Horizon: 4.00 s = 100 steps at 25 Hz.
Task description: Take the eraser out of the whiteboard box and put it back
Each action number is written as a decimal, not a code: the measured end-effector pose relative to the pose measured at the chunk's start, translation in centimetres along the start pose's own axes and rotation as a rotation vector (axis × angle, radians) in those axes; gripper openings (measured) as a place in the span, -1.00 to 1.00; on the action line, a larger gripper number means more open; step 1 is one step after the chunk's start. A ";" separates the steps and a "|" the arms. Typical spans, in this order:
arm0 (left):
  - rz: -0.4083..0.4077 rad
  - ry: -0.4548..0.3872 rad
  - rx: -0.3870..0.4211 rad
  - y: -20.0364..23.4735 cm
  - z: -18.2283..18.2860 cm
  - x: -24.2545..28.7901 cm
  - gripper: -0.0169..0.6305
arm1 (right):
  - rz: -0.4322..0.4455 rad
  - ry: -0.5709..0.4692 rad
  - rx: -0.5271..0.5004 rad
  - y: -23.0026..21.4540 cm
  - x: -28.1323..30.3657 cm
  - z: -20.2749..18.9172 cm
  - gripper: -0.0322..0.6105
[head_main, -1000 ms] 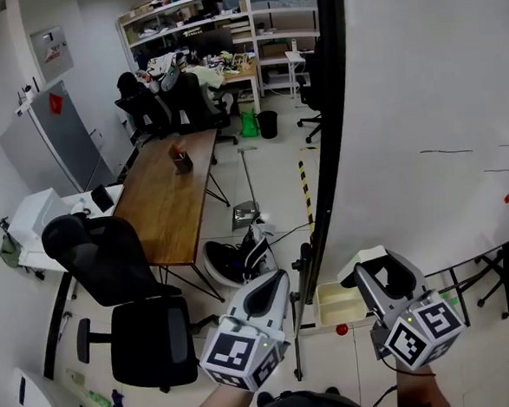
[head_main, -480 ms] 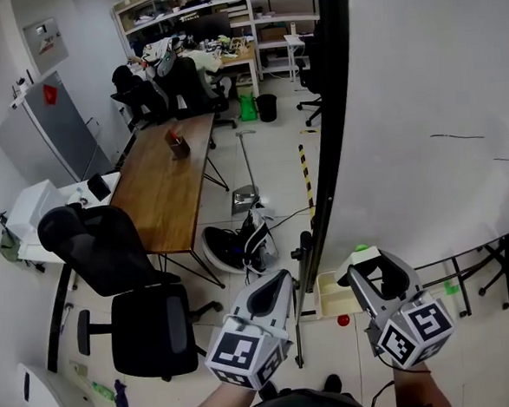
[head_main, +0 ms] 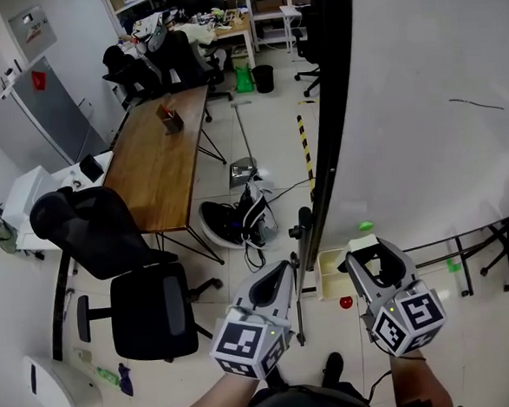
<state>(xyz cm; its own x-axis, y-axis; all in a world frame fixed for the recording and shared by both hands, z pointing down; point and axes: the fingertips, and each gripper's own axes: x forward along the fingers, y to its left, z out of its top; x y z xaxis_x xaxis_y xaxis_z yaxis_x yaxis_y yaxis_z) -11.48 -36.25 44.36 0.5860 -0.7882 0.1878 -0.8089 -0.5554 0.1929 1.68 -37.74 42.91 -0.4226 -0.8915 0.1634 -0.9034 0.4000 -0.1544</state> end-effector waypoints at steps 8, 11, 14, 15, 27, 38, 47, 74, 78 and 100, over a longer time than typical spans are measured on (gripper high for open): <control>0.004 0.035 -0.003 0.6 -2.5 0.6 -0.86 | -0.019 -0.016 -0.004 -0.6 1.1 -1.5 -0.10; 0.003 0.039 -0.009 0.7 -2.6 0.2 -0.86 | -0.036 -0.011 0.004 -0.6 0.9 -1.6 -0.10; 0.002 0.037 -0.010 0.7 -2.4 0.2 -0.86 | -0.039 0.024 0.013 -0.8 0.9 -2.5 -0.10; 0.001 0.036 -0.010 0.7 -2.4 0.3 -0.86 | -0.038 0.037 0.014 -0.8 1.0 -2.8 -0.10; 0.015 0.053 -0.006 1.1 -2.9 0.3 -0.86 | -0.047 0.237 0.027 -0.9 1.8 -7.2 -0.10; 0.029 0.071 -0.006 0.7 -3.6 -0.2 -0.86 | -0.042 0.377 0.060 -0.1 1.3 -8.7 -0.11; 0.040 0.100 0.003 0.6 -4.5 -0.5 -0.86 | -0.017 0.488 0.040 0.8 1.5 -10.2 -0.11; 0.055 0.065 0.000 -0.9 -3.0 -3.5 -0.86 | -0.021 0.596 0.070 1.4 0.1 -11.0 -0.09; 0.064 0.062 -0.001 -0.9 -2.8 -4.3 -0.86 | -0.018 0.568 0.078 1.5 -0.3 -10.5 -0.08; -0.012 -0.184 0.094 -7.1 8.6 -9.9 -0.86 | 0.116 -0.147 0.015 5.8 -11.8 11.6 -0.82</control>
<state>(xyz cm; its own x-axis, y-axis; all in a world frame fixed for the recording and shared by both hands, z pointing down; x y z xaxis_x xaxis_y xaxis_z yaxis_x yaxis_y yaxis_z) -11.92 -26.76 32.85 0.5839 -0.8118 0.0052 -0.8079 -0.5805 0.1022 2.22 -27.36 28.83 -0.5082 -0.8612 -0.0007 -0.8474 0.5002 -0.1781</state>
